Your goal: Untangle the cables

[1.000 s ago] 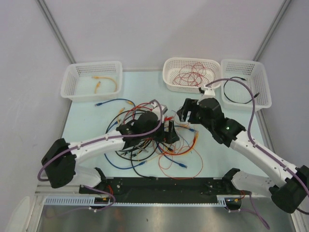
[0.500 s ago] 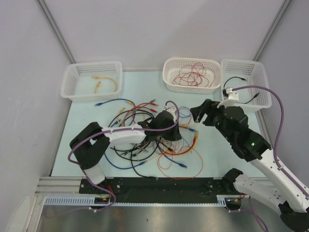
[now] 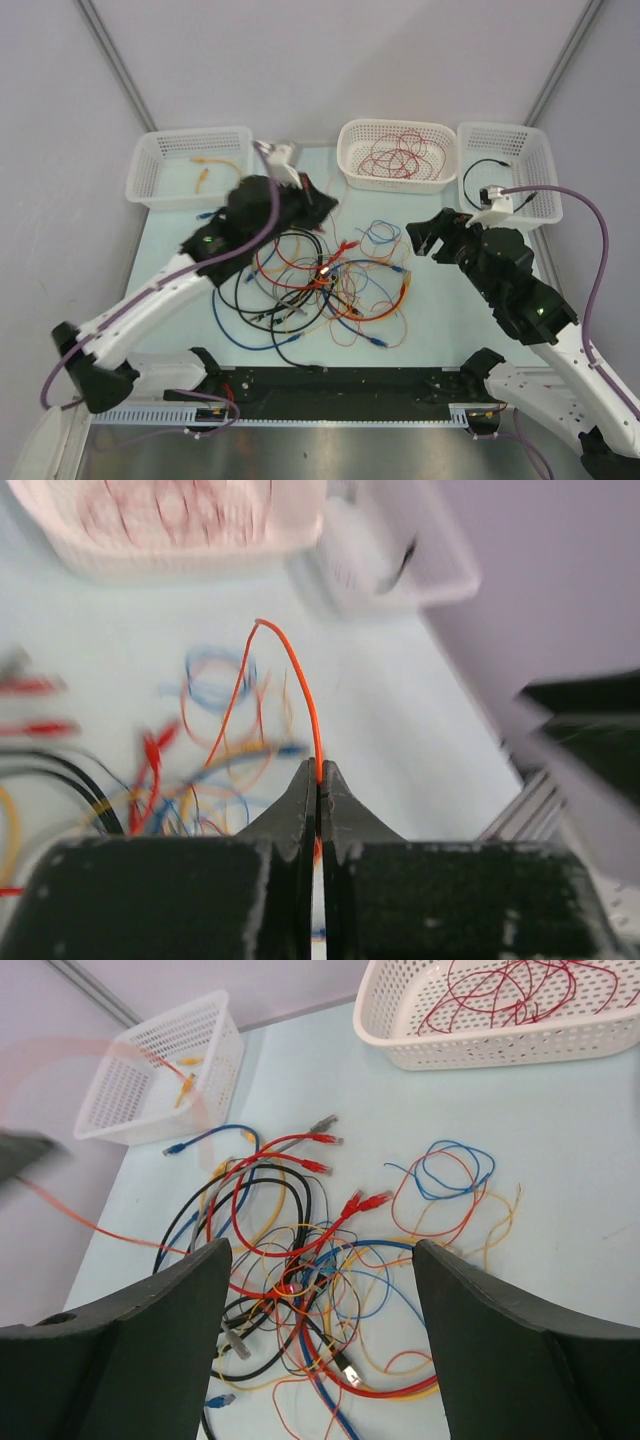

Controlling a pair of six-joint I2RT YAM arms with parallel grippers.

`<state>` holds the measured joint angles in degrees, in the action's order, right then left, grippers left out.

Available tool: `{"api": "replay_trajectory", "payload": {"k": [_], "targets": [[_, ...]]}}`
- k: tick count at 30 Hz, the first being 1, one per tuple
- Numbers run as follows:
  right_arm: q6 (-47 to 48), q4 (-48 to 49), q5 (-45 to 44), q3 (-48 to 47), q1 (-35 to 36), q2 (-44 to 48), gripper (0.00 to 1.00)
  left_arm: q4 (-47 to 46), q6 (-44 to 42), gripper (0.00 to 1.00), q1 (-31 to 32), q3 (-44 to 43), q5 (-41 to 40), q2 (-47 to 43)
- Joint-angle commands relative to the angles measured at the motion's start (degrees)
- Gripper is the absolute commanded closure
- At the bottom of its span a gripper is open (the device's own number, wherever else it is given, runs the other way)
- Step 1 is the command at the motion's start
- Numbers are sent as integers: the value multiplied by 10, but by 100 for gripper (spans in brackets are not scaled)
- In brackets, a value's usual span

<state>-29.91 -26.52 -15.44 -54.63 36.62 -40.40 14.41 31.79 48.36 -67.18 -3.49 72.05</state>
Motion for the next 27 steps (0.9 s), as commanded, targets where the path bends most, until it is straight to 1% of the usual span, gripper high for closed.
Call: {"api": "replay_trajectory", "payload": {"k": [1,2,3,6,11,14,15,17,18,19,21,22,25,27], "targets": [[12,15,23,-5,1,1,22,71,-70,100,-21,-144,-44,-68],[13,23,38,-3,2,1,22,86,-79,100,-20,-171,-46,-60],[14,30,47,1,4,1,22,101,-92,100,-21,-222,-44,-53],[15,66,81,6,13,-3,23,148,-107,100,-20,-289,-34,-26],[20,147,139,7,51,-25,25,160,-113,100,-21,-314,-31,-11],[30,201,148,7,106,-54,25,170,-113,100,-21,-335,-25,0],[34,227,147,6,137,-70,25,175,-113,100,-22,-342,-21,8],[49,255,143,2,170,-92,25,185,-111,100,-21,-360,-18,16],[56,259,136,1,200,-115,25,187,-110,100,-22,-365,-14,21],[69,261,125,-3,214,-125,25,189,-109,100,-21,-370,-11,22],[80,260,76,-3,246,-154,25,188,-103,100,-21,-376,-5,23],[91,279,68,-3,251,-163,25,185,-100,100,-21,-378,-1,23],[103,292,34,0,258,-201,25,179,-95,100,-21,-381,13,20],[109,315,-1,6,258,-220,25,178,-93,100,-21,-382,18,18]]}}
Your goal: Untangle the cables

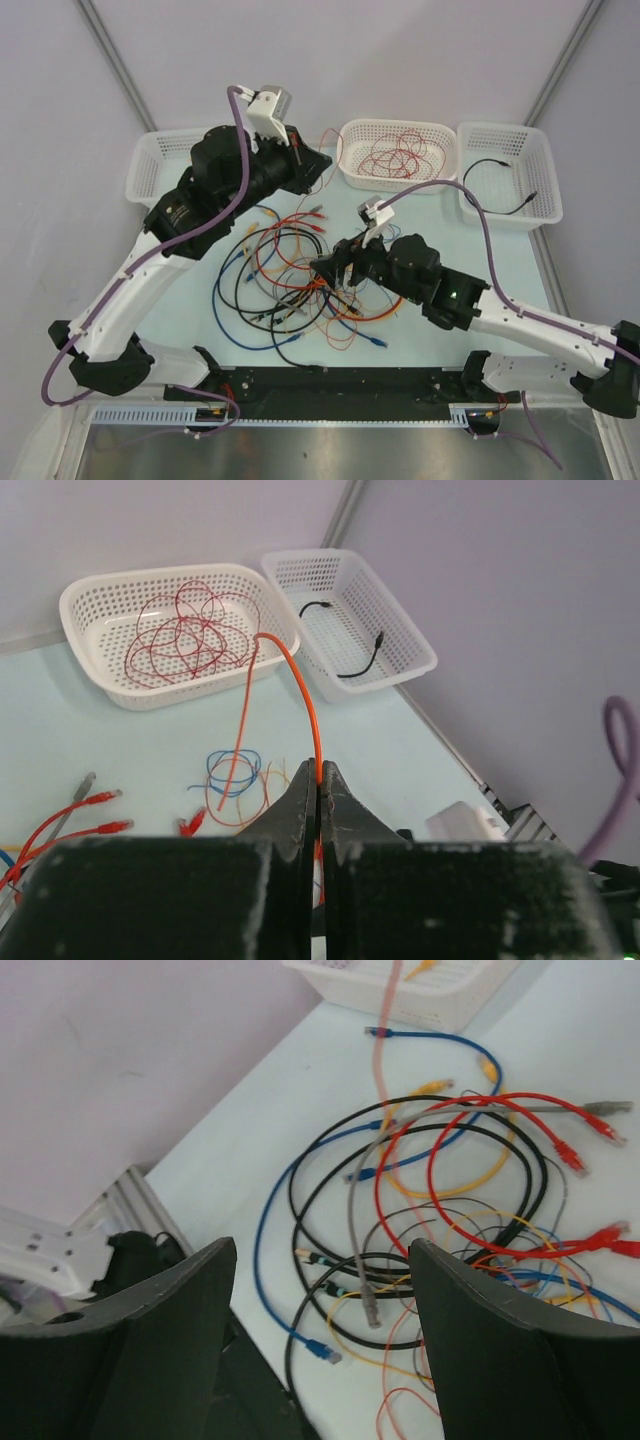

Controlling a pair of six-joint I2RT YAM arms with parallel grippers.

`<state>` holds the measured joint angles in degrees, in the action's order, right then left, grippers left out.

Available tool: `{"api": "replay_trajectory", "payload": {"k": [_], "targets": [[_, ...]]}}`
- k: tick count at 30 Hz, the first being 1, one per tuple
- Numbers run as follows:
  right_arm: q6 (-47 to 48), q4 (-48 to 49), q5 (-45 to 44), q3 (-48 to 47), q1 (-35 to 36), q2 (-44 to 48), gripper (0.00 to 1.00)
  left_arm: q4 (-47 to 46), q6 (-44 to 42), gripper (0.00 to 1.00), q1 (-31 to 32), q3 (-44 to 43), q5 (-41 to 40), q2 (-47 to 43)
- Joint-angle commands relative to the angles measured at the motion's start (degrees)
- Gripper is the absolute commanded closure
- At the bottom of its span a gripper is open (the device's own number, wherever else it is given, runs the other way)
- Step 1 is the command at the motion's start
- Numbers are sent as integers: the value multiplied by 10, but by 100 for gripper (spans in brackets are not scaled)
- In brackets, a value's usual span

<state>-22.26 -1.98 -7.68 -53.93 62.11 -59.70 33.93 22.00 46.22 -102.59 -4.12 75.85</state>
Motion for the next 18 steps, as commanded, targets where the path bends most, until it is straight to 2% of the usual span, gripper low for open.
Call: {"api": "replay_trajectory", "payload": {"k": [1,14,18], "targets": [[38,79,-85,1,1,-44,26,-19,8,100,0,-28,31,-21],[43,244,-103,8,-8,-136,32,-14,28,100,0,-39,72,-27],[13,277,-109,8,-26,-172,39,-17,30,100,1,-29,71,-30]]}}
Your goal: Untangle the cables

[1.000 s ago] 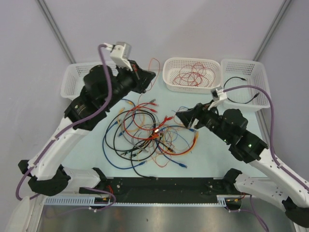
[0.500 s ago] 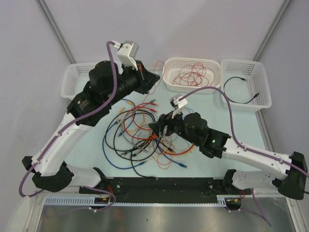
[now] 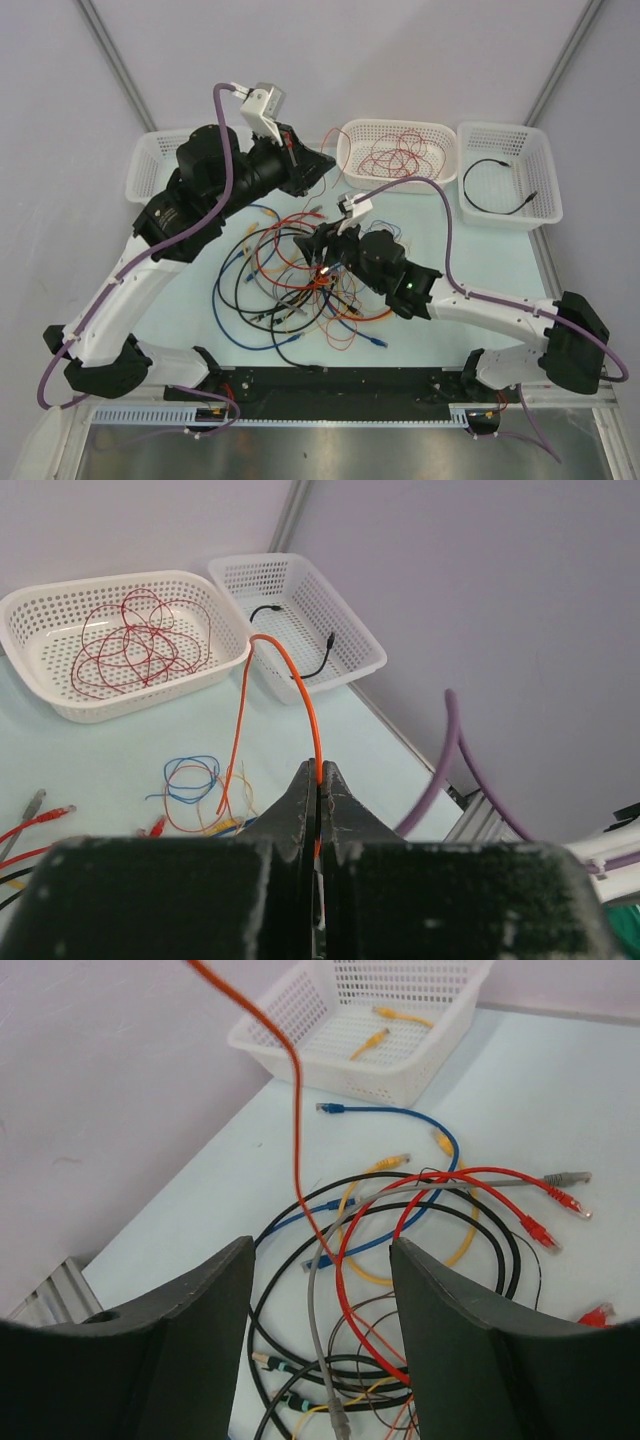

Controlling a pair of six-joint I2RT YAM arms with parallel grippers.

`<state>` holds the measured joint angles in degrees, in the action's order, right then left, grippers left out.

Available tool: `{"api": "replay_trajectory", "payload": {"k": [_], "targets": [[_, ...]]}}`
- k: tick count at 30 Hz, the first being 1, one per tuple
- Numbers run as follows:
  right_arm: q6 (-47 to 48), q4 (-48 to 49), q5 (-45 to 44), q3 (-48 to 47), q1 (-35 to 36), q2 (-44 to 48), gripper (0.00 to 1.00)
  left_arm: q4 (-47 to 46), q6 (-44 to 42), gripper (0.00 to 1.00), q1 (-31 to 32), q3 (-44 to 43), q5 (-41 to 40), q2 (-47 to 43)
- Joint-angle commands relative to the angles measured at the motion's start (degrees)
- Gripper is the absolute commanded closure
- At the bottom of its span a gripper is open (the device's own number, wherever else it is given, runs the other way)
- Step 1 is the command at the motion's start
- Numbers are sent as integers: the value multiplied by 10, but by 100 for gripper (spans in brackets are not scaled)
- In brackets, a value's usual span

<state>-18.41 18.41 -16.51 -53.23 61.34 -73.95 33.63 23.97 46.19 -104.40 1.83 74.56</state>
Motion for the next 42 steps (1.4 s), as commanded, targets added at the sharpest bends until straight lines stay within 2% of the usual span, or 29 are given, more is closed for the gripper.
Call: {"api": "replay_trajectory", "payload": {"k": [1,4,5,9,10,13,14,16,18,19,20,22,26,34,38,42], "targets": [[-34,80,-4,1,-26,-40,40,-16,12,100,0,-8,12,-18],[-53,111,20,1,-37,-66,46,-22,18,100,1,2,18,-21],[-56,120,23,1,-34,-71,58,-23,20,100,0,4,20,-21],[-52,109,12,1,-23,-65,86,-24,20,100,0,17,13,-30],[-49,102,9,1,-20,-58,97,-25,18,100,1,23,10,-33],[-33,56,-20,1,-11,-16,100,-25,8,98,0,45,-16,-49],[-28,26,-38,1,-8,-2,100,-22,5,84,-1,56,-37,-54],[-24,-8,-52,0,-4,53,100,-15,-7,74,-3,74,-90,-75],[-20,-57,-66,1,-3,96,100,-15,-9,54,-10,116,-138,-95],[-15,-70,-72,0,-3,136,100,-18,-2,42,-22,133,-151,-116],[-12,-89,-84,-1,-4,155,100,-20,4,20,-30,172,-161,-126],[0,-112,-94,-10,-14,196,100,-31,30,1,-55,211,-173,-156],[16,-214,-94,-95,-55,206,100,-53,58,0,-80,305,-169,-187],[28,-298,-48,-262,-191,136,100,-50,85,0,-80,374,-143,-196],[29,-288,-41,-339,-267,88,100,-71,106,0,-80,431,-111,-208],[23,-280,-34,-450,-336,2,100,-84,122,0,-80,467,-85,-215]]}}
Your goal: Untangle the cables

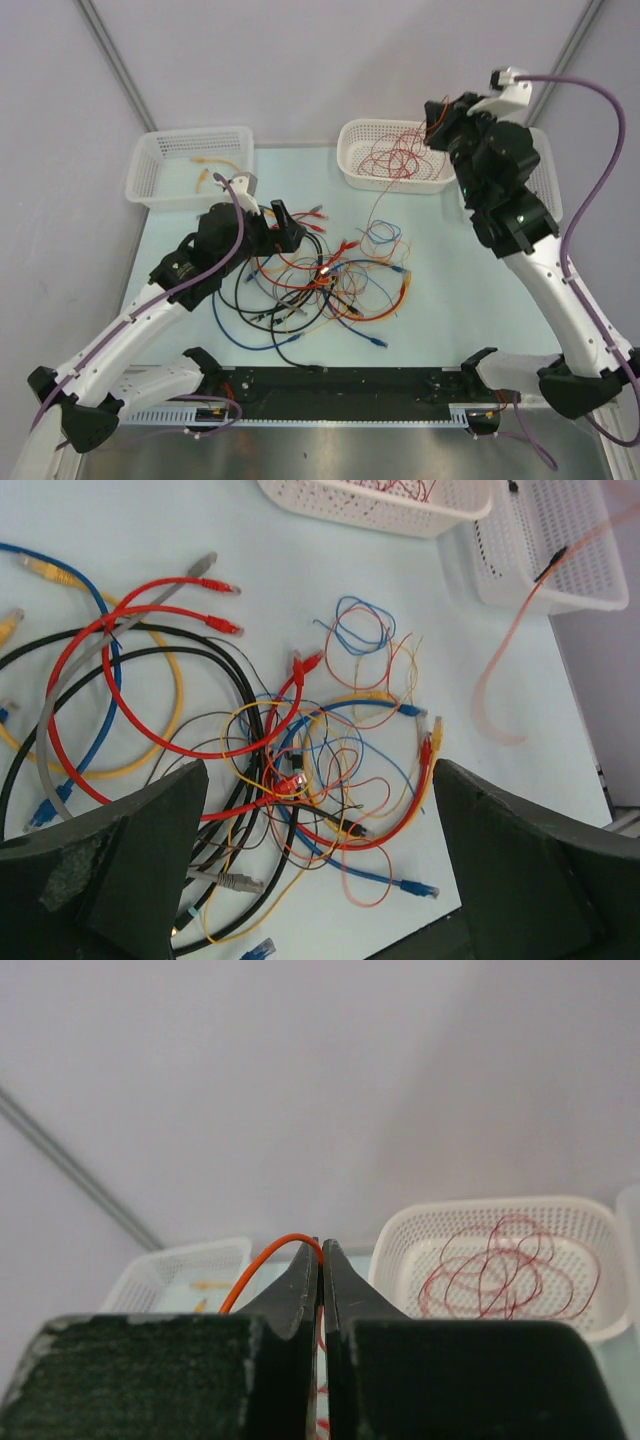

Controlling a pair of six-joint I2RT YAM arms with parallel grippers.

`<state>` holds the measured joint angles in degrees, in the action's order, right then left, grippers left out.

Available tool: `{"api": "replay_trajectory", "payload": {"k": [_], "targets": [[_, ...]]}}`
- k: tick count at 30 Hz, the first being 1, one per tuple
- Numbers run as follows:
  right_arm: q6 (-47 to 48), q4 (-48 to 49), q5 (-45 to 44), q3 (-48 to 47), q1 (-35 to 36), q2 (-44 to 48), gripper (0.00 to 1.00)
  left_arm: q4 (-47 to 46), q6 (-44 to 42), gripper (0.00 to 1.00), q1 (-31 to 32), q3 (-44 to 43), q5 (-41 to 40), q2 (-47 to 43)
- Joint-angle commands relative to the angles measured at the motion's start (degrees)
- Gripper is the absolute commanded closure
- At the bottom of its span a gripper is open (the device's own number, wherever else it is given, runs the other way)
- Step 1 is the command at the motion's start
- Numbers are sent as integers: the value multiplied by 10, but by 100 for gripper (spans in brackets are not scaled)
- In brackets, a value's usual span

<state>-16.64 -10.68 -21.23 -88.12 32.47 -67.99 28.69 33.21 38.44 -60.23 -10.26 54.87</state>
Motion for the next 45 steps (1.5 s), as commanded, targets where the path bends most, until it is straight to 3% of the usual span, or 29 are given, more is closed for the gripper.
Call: {"api": "replay_trajectory", "payload": {"k": [1,8,24,30,37,38,39,40,41,44,45], "targets": [[4,13,15,-148,-54,-73,100,-39,33,0,-3,31,40,-19],[33,26,-12,-323,-91,-230,100,-49,45,0,-3,80,60,-41],[-30,7,-26,-547,-154,-492,100,-66,21,0,-3,122,98,-35],[-36,14,-32,-566,-175,-565,100,-88,22,0,-2,143,130,-19],[-52,-10,-31,-474,-184,-590,100,-107,17,0,-3,149,140,24],[-56,-32,-22,-471,-185,-596,96,-108,17,0,-4,148,142,27],[-62,-52,0,-482,-188,-605,83,-109,18,0,-4,149,148,30],[-66,-78,10,-499,-193,-636,69,-111,18,0,-4,149,150,31],[-80,-133,16,-546,-195,-651,46,-112,17,1,-3,149,151,34],[-93,-187,48,-580,-199,-680,17,-114,17,0,-4,147,155,36],[-95,-189,58,-570,-198,-677,13,-114,17,0,-4,148,157,36]]}}
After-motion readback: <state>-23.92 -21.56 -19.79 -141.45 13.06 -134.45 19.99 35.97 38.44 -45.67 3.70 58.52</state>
